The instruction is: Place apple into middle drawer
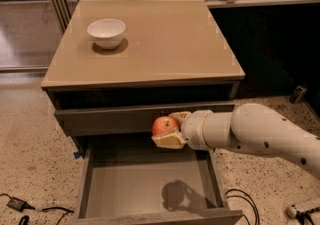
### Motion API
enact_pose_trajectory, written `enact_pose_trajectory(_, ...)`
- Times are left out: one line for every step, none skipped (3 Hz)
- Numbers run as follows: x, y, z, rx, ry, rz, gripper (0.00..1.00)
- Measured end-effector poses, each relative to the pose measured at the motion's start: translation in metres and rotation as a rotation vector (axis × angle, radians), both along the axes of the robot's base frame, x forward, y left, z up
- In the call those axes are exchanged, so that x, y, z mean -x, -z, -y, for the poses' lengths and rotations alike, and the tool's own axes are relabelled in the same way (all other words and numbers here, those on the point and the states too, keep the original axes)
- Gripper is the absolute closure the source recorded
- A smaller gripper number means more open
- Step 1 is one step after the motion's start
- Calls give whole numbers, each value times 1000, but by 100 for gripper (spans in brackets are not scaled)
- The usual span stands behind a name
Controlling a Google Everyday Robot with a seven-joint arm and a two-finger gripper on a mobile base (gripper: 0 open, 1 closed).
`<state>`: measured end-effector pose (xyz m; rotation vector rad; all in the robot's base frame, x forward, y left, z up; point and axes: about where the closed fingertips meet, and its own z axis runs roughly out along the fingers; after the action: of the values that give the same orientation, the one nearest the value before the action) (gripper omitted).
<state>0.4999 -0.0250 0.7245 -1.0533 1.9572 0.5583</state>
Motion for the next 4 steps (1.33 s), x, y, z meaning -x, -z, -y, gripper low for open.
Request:
enact_pose_trajectory(7,36,-15,-19,-5,-54,100)
enact_pose_trajectory(21,94,-36,-47,-18,-118,100)
enact_pose_trajectory(33,154,-54,-80,-26,-143,100)
enact_pose_trajectory(31,209,-58,-74,-24,-122,100)
